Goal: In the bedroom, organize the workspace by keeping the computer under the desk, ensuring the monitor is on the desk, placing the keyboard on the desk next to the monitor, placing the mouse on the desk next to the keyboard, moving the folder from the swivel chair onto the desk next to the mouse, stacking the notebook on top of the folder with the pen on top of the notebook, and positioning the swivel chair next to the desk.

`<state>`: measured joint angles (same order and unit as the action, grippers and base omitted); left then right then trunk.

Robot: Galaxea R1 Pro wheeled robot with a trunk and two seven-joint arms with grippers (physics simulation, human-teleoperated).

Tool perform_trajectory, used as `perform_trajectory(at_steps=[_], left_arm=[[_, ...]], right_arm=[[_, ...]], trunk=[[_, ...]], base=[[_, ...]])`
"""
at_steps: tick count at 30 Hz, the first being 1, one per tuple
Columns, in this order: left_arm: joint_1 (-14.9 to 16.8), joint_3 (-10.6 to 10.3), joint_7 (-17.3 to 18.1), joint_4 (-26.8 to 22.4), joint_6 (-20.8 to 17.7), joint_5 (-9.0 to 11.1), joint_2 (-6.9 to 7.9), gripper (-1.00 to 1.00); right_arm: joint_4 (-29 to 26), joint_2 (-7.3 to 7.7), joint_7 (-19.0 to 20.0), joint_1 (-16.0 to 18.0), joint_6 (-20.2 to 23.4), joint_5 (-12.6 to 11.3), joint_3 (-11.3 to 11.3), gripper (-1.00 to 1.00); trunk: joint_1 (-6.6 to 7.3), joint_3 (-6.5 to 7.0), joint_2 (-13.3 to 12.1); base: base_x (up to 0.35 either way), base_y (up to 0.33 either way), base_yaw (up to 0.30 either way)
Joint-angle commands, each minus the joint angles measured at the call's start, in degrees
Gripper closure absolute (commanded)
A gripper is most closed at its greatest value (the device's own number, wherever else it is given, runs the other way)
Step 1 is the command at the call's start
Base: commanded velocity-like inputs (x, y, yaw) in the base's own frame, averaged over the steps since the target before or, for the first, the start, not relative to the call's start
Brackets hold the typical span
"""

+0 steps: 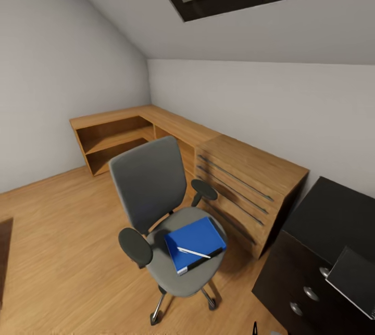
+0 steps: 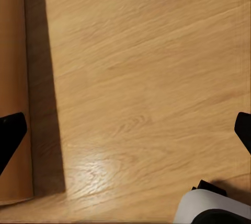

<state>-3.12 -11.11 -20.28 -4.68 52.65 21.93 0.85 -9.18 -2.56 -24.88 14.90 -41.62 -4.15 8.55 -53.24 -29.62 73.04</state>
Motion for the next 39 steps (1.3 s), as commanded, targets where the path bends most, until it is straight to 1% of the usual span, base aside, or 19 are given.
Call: perform_trajectory(at_steps=[1,8,9,11,13,14,16,17,18,19,21,22,23,24,26,28,30,34,39], left_arm=[[-0.04,-0.50,-0.21,-0.15,-0.79,0.31,0.03,-1.00],[-0.04,-0.72,-0.14,-1.16,-1.33,0.22,-0.10,-1.00],[-0.04,-0.73,-0.26,-2.66,-1.39,0.24,-0.03,-1.00],[-0.04,-0.70,-0.46,-9.24,-2.62,0.70,0.11,-1.00],[-0.04,-0.68,-1.00,-14.89,-5.94,1.45,0.10,-1.00],[-0.04,-0.68,-1.25,-16.63,-7.38,1.61,0.15,-1.00],[-0.04,-0.26,-2.47,-25.12,-15.91,2.02,0.62,-1.00],[-0.04,2.99,-3.53,-38.91,-29.95,2.27,1.65,-1.00],[-0.04,5.23,-3.73,-45.03,-35.58,2.29,1.86,-1.00],[-0.04,9.24,-3.87,-53.35,-44.50,2.35,2.02,-1.00],[-0.04,14.59,-3.87,-61.91,-56.79,2.39,1.98,-1.00],[-0.04,15.61,-3.86,-63.72,-59.58,2.39,1.96,-1.00],[-0.04,17.68,-3.83,-68.43,-66.13,2.42,1.92,-1.00],[-0.04,18.61,-3.82,-70.55,-68.75,2.60,1.87,-1.00],[-0.04,19.54,-3.85,-72.73,-71.30,3.12,1.78,-1.00],[-0.04,19.80,-3.81,-72.94,-71.94,3.32,1.71,-1.00],[-0.04,19.95,-3.72,-72.18,-72.09,3.34,1.70,-1.00],[-0.04,20.09,-3.71,-70.33,-70.55,3.35,1.70,-1.00],[-0.04,19.92,-3.65,-67.38,-67.58,3.23,1.68,-1.00]], right_arm=[[0.04,0.01,-0.23,0.04,-0.14,-0.42,0.50,-1.00],[-0.17,0.03,-0.17,0.04,-0.34,-0.05,0.97,-1.00],[-0.33,-0.01,-0.17,0.04,-0.39,0.33,1.44,-1.00],[-1.37,-0.19,-0.22,0.06,-0.21,2.28,3.68,-1.00],[-4.16,-0.49,-0.42,0.13,0.95,4.22,5.26,-1.00],[-5.27,-0.53,-0.46,0.15,1.75,4.57,5.50,-1.00],[-10.73,-0.48,-0.41,0.29,8.03,5.46,6.13,-1.00],[-18.38,0.11,0.10,0.86,19.15,5.88,6.37,-1.00],[-21.00,0.41,0.68,1.64,23.06,5.92,6.41,-1.00],[-24.03,0.69,2.10,3.84,28.10,5.94,6.44,-1.00],[-25.92,0.81,4.83,8.60,34.68,5.76,6.42,-1.00],[-26.14,0.82,5.64,10.00,36.42,5.66,6.40,-1.00],[-26.19,0.84,8.69,14.24,41.89,5.27,6.17,-1.00],[-25.76,0.83,11.14,16.80,45.52,4.72,5.91,-1.00],[-24.95,0.69,16.01,20.29,52.09,2.87,5.37,-1.00],[-24.41,0.56,18.80,21.51,55.68,1.50,5.23,-1.00],[-23.02,0.28,20.42,22.14,57.69,0.72,5.29,-1.00],[-19.75,-0.76,21.96,22.69,59.73,-0.19,5.35,-1.00],[-19.28,-1.03,22.36,22.79,59.98,-0.39,5.33,-1.00]], trunk=[[0.00,-0.08,0.03],[0.00,-0.25,0.03],[0.00,-0.25,0.03],[0.00,-0.26,0.03],[0.00,-0.26,0.03],[0.00,-0.26,0.03],[0.00,-0.26,0.03],[0.00,-0.26,0.03],[0.00,-0.26,0.03],[0.00,-0.26,0.03],[0.00,-0.26,0.03],[0.00,-0.26,0.03],[0.00,-0.26,0.03],[0.00,-0.26,0.03],[0.00,-0.26,0.03],[0.00,-0.26,0.03],[0.00,-0.26,0.03],[0.00,-0.26,0.03],[0.00,-0.26,0.03]], base=[[0.000,0.000,0.266],[0.000,0.000,0.185],[0.000,0.000,0.036],[0.000,0.000,0.015],[0.000,0.000,0.006],[0.000,0.000,0.004],[0.000,0.000,0.002],[0.000,0.000,0.000],[0.000,0.000,0.000],[0.000,0.000,0.000],[0.000,0.000,0.000],[0.000,0.000,0.000],[0.000,0.000,0.000],[0.000,0.000,0.000],[0.000,0.000,0.000],[0.000,0.000,0.000],[0.000,0.000,0.000],[0.000,0.000,0.000],[0.000,0.000,0.000]])
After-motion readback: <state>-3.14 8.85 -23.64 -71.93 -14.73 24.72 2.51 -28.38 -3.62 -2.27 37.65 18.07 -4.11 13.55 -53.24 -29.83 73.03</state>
